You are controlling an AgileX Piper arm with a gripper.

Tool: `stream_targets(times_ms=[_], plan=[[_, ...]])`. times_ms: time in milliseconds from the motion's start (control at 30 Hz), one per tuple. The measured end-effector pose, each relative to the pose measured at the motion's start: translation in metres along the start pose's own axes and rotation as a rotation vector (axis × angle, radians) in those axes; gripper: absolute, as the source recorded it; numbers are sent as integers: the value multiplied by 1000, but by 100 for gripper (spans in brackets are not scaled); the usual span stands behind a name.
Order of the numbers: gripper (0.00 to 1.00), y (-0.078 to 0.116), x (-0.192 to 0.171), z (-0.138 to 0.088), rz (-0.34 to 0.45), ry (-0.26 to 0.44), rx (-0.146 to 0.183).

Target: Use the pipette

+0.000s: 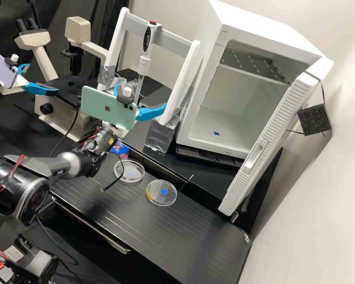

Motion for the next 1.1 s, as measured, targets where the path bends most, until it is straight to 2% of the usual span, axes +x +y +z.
stream_targets(times_ms=[233,467,600,700,800,833,967,1100], plan=[[100,15,29,-28,20,13,5],[100,25,60,-43,20,-3,39],[100,21,76,-55,0,14,13],[100,15,87,-60,-18,17,-21],[100,10,100,-62,-40,4,-40],[0,7,103,-60,-50,-5,-45],[0,4,113,-59,-56,-19,-29],[0,2,119,-58,-59,-19,-41]])
